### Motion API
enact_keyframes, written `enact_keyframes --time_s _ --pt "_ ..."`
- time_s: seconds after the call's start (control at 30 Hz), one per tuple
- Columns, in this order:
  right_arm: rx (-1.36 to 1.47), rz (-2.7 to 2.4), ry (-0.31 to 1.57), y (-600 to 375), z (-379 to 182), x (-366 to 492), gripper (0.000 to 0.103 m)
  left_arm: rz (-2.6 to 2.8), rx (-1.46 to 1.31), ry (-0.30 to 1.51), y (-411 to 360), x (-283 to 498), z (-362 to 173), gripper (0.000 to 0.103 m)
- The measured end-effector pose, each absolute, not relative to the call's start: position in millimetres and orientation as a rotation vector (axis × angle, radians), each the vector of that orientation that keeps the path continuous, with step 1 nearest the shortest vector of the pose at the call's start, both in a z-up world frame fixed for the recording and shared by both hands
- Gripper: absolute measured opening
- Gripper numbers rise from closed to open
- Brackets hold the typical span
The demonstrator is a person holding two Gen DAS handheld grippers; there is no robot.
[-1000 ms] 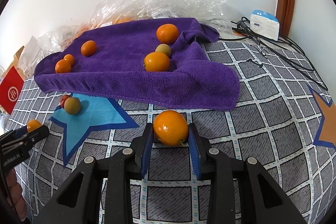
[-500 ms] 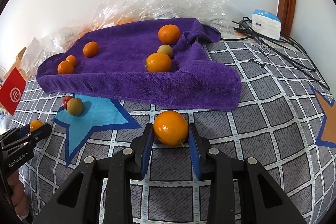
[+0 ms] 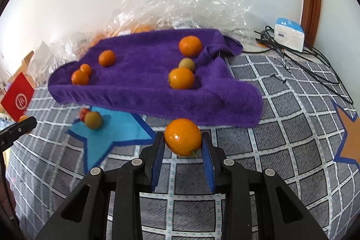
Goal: Organize fruits
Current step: 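Carry both held fruits with both grippers onto the purple towel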
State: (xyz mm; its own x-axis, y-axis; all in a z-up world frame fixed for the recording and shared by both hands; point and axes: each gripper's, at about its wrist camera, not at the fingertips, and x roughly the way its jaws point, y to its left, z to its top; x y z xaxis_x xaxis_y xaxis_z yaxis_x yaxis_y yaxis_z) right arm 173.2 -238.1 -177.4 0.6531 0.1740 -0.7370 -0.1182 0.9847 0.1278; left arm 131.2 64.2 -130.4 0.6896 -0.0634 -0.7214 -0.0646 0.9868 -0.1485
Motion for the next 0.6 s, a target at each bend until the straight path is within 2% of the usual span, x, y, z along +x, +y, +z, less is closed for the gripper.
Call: enact_keyframes --time_s 0.6 --pt "0.076 0.166 0.721 -251.0 -96.5 226.6 0.032 0.002 -0.203 0.723 76.6 187.5 -65.7 0.042"
